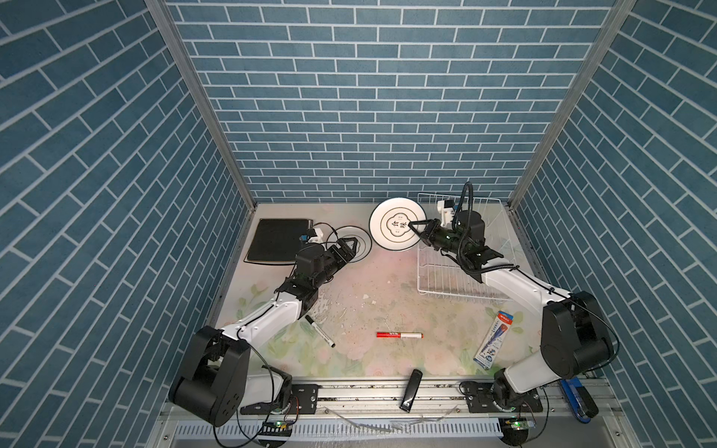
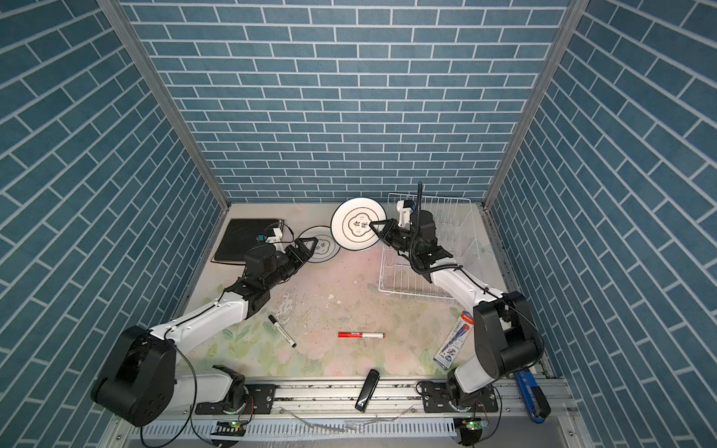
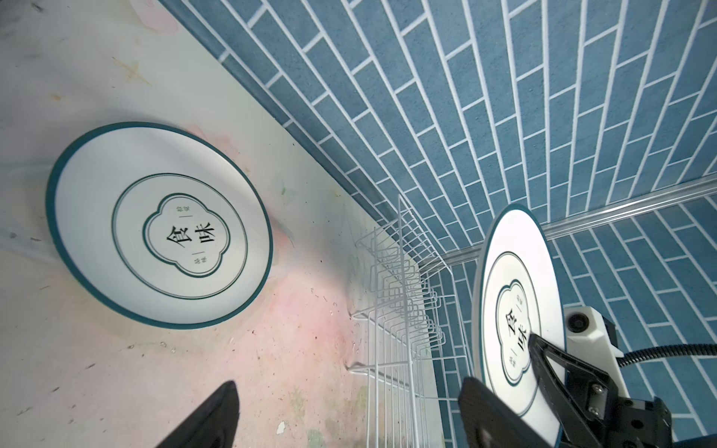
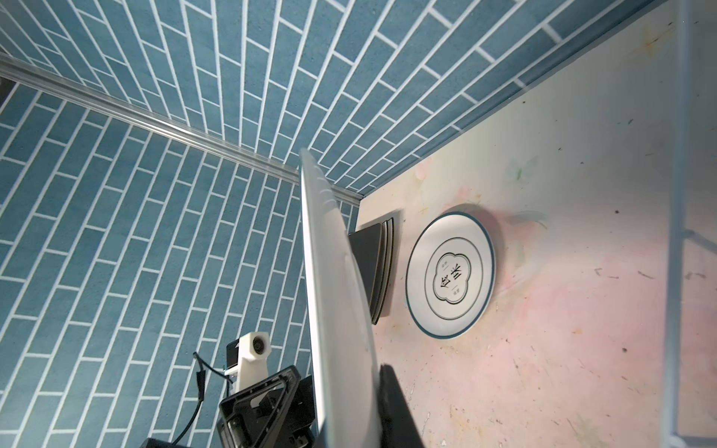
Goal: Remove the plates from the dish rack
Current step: 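Swing the white plate toward the left gripper while the left gripper reaches for it, then close the left gripper on the plate rim and open the right gripper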
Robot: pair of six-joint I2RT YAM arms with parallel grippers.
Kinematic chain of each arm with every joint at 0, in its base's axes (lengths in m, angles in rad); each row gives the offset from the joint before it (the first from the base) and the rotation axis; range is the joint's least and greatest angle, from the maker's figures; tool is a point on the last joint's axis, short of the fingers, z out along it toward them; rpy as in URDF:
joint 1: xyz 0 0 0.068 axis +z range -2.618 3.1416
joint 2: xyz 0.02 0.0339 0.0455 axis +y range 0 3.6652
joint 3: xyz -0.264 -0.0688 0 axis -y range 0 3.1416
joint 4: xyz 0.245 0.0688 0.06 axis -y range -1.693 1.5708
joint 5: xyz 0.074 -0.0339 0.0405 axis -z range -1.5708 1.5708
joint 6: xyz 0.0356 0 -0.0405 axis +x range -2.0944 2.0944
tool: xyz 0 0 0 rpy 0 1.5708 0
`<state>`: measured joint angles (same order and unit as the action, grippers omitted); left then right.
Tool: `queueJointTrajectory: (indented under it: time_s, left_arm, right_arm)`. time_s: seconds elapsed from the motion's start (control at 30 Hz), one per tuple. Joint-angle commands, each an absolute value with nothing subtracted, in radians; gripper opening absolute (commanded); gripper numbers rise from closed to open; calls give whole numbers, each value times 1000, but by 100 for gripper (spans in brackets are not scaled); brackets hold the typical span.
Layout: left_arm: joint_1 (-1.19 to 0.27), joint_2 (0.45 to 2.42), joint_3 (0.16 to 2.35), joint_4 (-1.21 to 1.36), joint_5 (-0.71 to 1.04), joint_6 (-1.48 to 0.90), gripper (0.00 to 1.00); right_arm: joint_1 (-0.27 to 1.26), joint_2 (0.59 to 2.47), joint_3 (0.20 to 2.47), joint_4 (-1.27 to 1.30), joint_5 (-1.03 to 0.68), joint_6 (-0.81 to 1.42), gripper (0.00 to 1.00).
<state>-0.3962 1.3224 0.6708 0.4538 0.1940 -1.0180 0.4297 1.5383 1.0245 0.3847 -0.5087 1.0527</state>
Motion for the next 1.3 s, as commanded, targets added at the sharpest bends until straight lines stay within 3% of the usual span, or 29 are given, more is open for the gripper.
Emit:
queueJointTrajectory:
  time_s: [0.0,0.23,0.43,0.93,1.27]
  left_arm:
    - [-401,1360,725,559,281,-1019,90]
    - [-398,1455,812,618,456,-1024,88]
    - [-398,1505,804,694,482,-1081,81]
    - [-399,1475,798,638,488,-1038,33]
    - [-398,1421,801,548,464,-992,28]
  right_arm:
    - [448,1529,983,491,-518,1120,0]
    - [471,1539,916,610,-521,1212,0]
    - [486,1546,868,689,-546,1259,0]
    - [489,1569,870,737,-626,1270,0]
    - [490,1600,906,766,-663,1293,0]
